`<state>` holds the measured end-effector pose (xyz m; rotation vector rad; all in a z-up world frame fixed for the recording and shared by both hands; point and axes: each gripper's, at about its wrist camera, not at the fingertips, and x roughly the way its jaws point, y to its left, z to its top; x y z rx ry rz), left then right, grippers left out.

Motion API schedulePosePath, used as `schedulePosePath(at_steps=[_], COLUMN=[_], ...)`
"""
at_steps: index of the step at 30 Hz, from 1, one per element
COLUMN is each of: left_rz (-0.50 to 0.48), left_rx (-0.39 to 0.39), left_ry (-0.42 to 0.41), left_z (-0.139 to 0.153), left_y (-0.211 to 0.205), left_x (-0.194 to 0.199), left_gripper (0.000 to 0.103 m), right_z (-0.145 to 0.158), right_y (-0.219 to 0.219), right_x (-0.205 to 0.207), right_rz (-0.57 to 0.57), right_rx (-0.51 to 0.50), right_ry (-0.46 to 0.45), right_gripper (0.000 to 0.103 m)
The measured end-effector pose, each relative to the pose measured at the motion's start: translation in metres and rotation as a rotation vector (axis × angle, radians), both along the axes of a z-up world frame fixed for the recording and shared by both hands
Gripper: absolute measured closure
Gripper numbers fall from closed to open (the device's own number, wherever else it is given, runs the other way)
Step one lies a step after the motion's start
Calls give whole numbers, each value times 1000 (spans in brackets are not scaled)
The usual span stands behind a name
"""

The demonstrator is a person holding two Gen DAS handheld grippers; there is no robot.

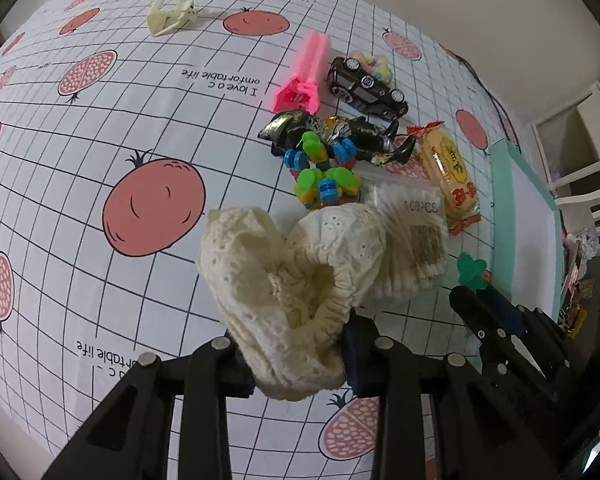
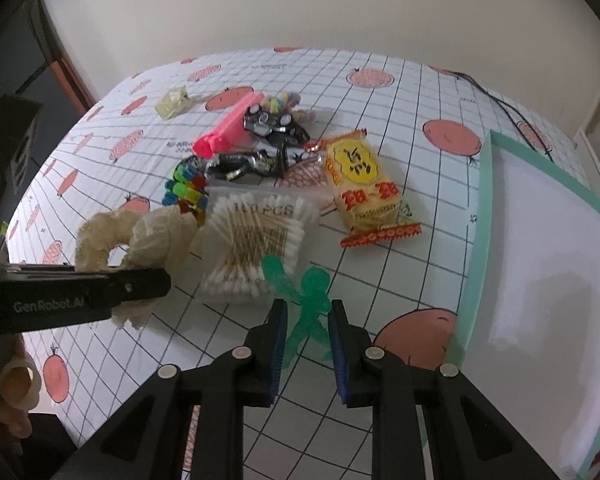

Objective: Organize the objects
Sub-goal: 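Carry the lace cloth and green figure with both tools over the mint-green box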

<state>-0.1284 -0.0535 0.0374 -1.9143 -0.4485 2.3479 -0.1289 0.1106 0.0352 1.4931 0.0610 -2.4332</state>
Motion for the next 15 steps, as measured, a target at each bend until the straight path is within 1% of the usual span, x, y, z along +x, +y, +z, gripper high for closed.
schedulePosePath(at_steps=[4, 5, 9, 10, 11, 14, 15], left_rz=[-7, -8, -16, -15, -14, -18, -21], left_rx=[15, 13, -2, -2, -4, -4, -2], left_ry=[8, 14, 24, 24, 29, 69, 85], left_z=[6, 4, 9, 7, 9, 12, 20], left_y=[-2, 7, 5, 7, 8, 23, 20], left_x=[1, -15, -12, -20, -21, -30, -23], left_gripper=[70, 70, 70, 70, 70, 70, 70], right_z=[7, 9, 15, 15, 16, 21, 24], right_y=[3, 3, 3, 4, 4, 6, 9], right_x=[-1, -1, -1, 0, 0, 0, 0], right_rz=[-13, -12, -10, -9, -9, -17, -24], right_rx=[-18, -21, -37, -40, -41, -53, -58], right_ry=[17, 20, 37, 38, 41, 61, 71], right_gripper=[80, 80, 80, 80, 80, 80, 80])
